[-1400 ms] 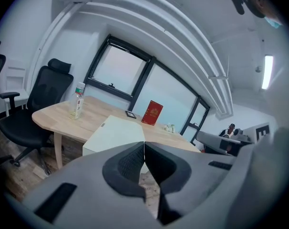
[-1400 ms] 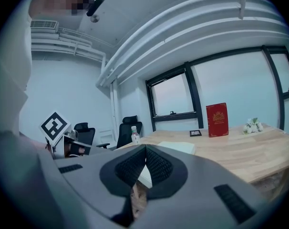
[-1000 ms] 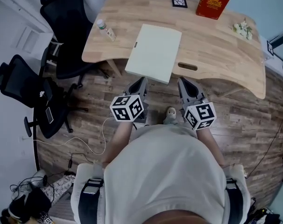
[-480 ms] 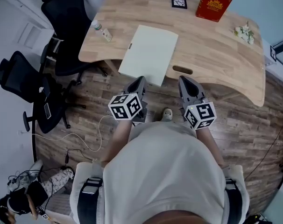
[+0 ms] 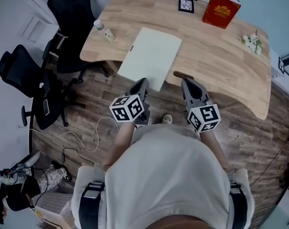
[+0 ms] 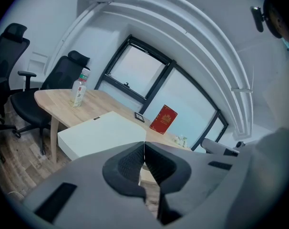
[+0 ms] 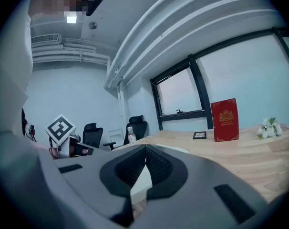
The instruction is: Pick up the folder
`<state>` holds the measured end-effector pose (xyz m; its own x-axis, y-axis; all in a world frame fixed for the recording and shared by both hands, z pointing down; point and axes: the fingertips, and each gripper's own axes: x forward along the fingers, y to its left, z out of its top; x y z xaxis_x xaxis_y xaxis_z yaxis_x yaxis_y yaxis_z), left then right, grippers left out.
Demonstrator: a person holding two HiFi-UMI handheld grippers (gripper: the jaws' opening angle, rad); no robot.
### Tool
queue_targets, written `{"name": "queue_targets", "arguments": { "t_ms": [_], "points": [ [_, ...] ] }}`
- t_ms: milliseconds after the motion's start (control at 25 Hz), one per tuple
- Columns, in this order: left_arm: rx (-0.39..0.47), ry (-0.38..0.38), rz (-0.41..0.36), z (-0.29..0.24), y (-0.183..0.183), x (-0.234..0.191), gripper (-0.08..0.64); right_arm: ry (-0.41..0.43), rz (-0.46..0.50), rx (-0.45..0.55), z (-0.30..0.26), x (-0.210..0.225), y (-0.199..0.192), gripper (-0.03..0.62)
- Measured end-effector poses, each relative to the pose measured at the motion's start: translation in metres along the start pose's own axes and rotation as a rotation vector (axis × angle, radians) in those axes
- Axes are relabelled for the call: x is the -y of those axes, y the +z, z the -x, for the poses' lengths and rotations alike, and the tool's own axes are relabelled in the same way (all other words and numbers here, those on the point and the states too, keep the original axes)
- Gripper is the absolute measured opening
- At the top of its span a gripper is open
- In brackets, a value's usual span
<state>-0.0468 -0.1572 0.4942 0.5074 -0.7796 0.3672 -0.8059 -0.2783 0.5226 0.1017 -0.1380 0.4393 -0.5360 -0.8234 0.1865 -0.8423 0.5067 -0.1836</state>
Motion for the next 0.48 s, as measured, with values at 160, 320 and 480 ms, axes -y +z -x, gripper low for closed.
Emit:
{"name": "queue_targets", "arguments": {
  "t_ms": [160, 320, 480],
  "points": [
    [0.017, 0.018, 0.042, -0.002, -0.005, -0.002, 0.021, 0.035, 0.01, -0.007, -0.003, 0.005, 0.0, 0.018],
    [0.027, 0.042, 0.111, -0.005, -0.014, -0.01, 0.021, 0.076, 0.019, -0.016, -0.007, 0.006, 0.0, 0.018],
    [0.064, 0.026, 0.194, -0.003, -0.018, -0.015, 0.021, 0.118, 0.023, -0.026, -0.012, 0.005, -0.002, 0.018]
  ]
}}
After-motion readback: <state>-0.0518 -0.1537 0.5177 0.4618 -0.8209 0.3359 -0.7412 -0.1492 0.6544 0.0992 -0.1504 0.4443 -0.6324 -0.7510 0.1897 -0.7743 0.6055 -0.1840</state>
